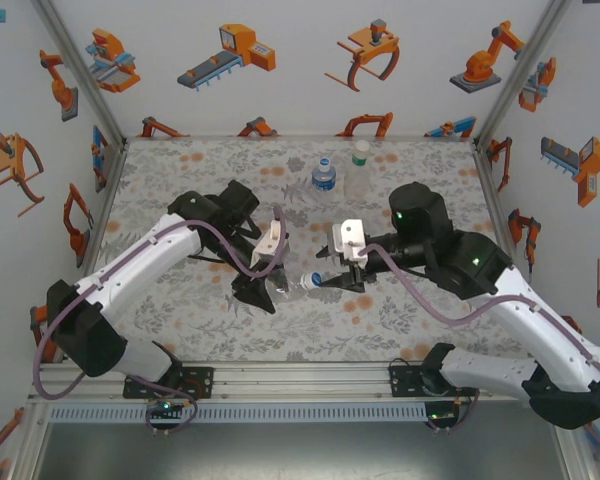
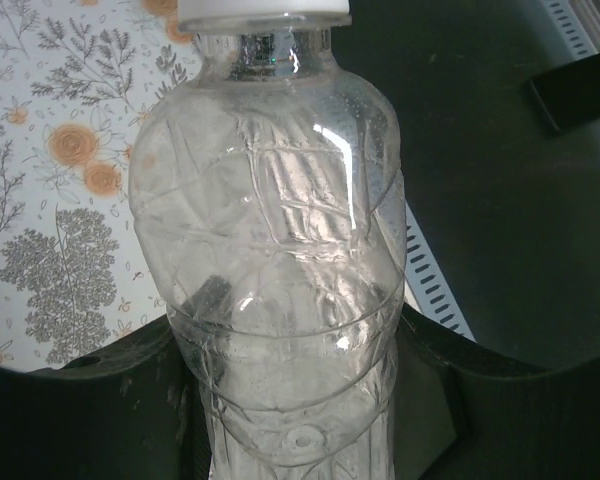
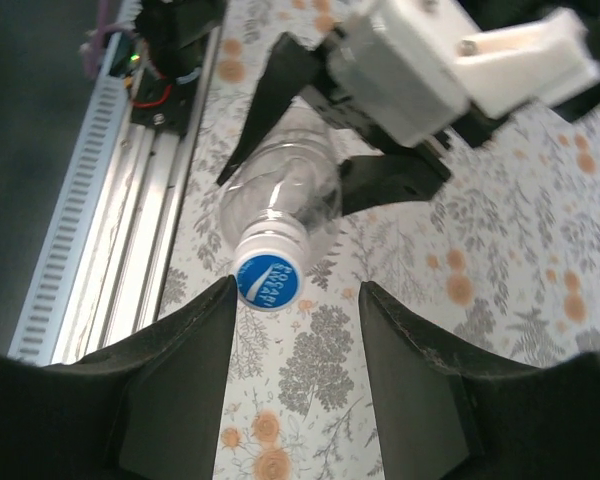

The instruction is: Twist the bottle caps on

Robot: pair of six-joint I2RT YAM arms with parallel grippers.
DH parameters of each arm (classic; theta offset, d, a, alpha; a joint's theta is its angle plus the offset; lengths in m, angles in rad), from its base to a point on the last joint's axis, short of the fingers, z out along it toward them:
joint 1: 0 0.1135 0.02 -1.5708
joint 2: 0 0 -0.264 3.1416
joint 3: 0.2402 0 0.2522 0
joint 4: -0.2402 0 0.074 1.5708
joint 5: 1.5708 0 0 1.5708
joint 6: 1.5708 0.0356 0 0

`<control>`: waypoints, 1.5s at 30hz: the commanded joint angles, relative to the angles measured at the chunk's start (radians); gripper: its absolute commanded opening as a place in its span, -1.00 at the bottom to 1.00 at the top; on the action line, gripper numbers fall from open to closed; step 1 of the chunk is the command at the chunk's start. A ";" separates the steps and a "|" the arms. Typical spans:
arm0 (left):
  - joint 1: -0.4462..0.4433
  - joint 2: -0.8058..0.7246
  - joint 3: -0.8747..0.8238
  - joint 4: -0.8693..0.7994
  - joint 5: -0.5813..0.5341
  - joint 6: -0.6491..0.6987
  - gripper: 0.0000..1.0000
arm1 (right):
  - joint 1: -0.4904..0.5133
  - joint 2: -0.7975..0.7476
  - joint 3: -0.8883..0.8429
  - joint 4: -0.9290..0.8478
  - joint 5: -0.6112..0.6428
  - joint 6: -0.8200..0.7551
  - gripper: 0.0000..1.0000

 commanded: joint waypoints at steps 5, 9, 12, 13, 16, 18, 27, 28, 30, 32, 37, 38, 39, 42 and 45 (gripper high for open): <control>-0.010 0.007 0.029 -0.087 0.057 0.083 -1.00 | -0.003 0.018 0.016 -0.024 -0.152 -0.120 -0.11; -0.011 0.007 0.031 -0.088 0.057 0.084 -1.00 | 0.000 0.008 -0.015 0.030 -0.151 -0.099 -0.14; -0.012 0.008 0.031 -0.088 0.059 0.083 -1.00 | 0.001 0.016 -0.015 0.035 -0.167 -0.092 -0.14; -0.012 0.008 0.032 -0.088 0.060 0.082 -1.00 | 0.002 0.019 -0.015 0.036 -0.170 -0.092 -0.14; -0.014 0.009 0.032 -0.088 0.059 0.082 -1.00 | 0.005 0.027 -0.015 0.031 -0.173 -0.092 -0.14; -0.014 0.012 0.033 -0.088 0.061 0.081 -1.00 | 0.005 0.031 -0.015 0.031 -0.174 -0.092 -0.14; -0.013 0.014 0.034 -0.087 0.065 0.083 -1.00 | 0.014 0.052 -0.012 0.004 -0.174 -0.096 -0.14; -0.013 0.014 0.034 -0.088 0.065 0.082 -1.00 | 0.015 0.052 -0.014 0.005 -0.168 -0.097 -0.14; -0.013 0.014 0.033 -0.087 0.066 0.081 -1.00 | 0.016 0.051 -0.017 0.010 -0.150 -0.096 -0.17; -0.013 0.014 0.034 -0.088 0.066 0.081 -1.00 | 0.018 0.048 -0.020 0.013 -0.135 -0.097 -0.18; -0.013 0.015 0.034 -0.090 0.068 0.084 -1.00 | 0.019 0.038 -0.030 0.024 -0.114 -0.096 -0.23; -0.013 0.015 0.034 -0.089 0.068 0.084 -1.00 | 0.018 0.036 -0.032 0.025 -0.110 -0.096 -0.20; -0.014 0.015 0.034 -0.089 0.067 0.084 -1.00 | 0.019 0.034 -0.034 0.024 -0.106 -0.096 -0.14; -0.014 0.016 0.035 -0.090 0.067 0.083 -1.00 | 0.019 0.032 -0.037 0.025 -0.104 -0.097 -0.14; -0.015 0.018 0.035 -0.090 0.069 0.083 -1.00 | 0.019 0.030 -0.035 0.025 -0.106 -0.097 -0.19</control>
